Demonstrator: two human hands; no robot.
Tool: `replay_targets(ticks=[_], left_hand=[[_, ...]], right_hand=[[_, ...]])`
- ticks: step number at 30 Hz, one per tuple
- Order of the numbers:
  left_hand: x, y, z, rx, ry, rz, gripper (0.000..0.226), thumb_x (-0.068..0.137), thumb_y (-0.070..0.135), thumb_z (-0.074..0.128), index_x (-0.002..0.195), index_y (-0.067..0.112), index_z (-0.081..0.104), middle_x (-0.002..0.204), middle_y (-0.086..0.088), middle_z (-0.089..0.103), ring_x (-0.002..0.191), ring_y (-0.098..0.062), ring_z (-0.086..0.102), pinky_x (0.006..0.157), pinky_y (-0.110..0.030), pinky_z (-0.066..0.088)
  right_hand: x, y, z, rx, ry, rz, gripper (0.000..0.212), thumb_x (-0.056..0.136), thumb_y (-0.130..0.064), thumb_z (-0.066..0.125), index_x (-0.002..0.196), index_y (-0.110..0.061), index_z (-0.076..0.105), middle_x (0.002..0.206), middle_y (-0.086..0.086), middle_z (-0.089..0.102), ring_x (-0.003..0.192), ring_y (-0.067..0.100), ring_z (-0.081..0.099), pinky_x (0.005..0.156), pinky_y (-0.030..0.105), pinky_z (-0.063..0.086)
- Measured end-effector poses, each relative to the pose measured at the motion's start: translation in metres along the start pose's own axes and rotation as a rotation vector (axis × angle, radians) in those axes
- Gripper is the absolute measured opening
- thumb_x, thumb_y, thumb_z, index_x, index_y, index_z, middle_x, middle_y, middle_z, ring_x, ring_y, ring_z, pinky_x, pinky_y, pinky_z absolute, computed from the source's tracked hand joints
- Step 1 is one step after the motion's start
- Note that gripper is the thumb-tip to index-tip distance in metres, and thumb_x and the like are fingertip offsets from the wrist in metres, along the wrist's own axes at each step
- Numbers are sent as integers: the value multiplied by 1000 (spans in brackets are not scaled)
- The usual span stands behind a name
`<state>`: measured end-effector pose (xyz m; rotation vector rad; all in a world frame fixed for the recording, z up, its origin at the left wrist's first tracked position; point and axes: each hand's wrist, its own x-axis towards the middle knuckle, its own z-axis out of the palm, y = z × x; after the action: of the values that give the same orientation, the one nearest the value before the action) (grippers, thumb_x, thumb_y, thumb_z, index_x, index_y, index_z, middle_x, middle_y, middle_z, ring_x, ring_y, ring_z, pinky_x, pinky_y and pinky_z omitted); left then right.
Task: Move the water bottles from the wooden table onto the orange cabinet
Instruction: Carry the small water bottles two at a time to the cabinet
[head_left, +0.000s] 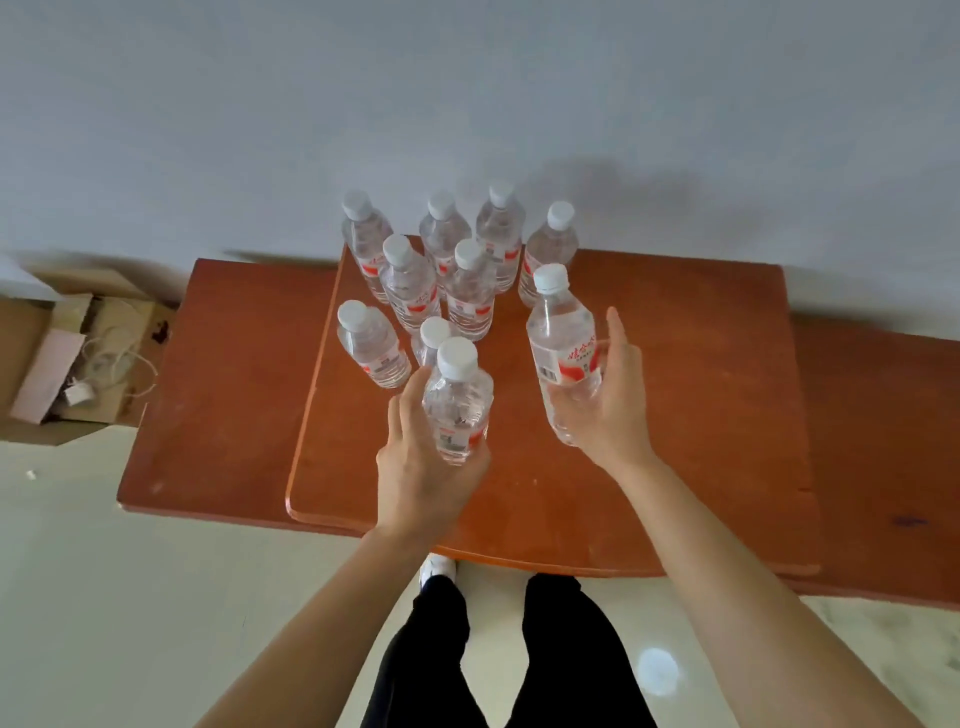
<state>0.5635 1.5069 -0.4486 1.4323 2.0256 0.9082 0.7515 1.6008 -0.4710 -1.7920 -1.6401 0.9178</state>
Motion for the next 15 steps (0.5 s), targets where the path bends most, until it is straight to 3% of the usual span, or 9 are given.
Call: replay_targets(ticks=[3,5,8,11,15], left_hand=[[11,-5,31,-1,11,-62,96,71,31,89,142,33,23,139,-2,49,109,-25,65,78,-37,57],[20,-10,56,-2,32,-118,95,71,30,89,139,33,24,135,-2,50,106,-28,65,79,-44,58],[26,-10,71,-33,66,-138,88,72,23,88,130,35,24,127,-5,54,100,-26,61,77,-37,51],[34,-14,91,-58,100,-187,82,74,20,88,125,37,25,122,-1,53,96,-12,53,77,-32,45],[34,-19,102,-22,68,-158,79,77,18,86,126,35,26,126,-9,56,99,-12,53,74,-15,41]], right_hand=[[41,12,12,13,-79,15,73,81,-41,83,144,-28,49,134,-4,48,110,0,46,88,5,39],[67,25,20,53,-103,37,71,78,-38,86,139,-24,51,127,-8,46,109,4,49,85,4,37],[86,29,27,119,-87,-32,74,73,-30,88,135,-26,48,126,-7,47,113,9,55,96,19,47],[106,44,42,178,-77,-50,72,69,-30,88,128,-28,47,128,-4,53,119,14,60,101,38,54],[111,56,55,133,-128,-47,76,68,-40,86,127,-33,40,132,-3,52,123,16,58,100,43,55]])
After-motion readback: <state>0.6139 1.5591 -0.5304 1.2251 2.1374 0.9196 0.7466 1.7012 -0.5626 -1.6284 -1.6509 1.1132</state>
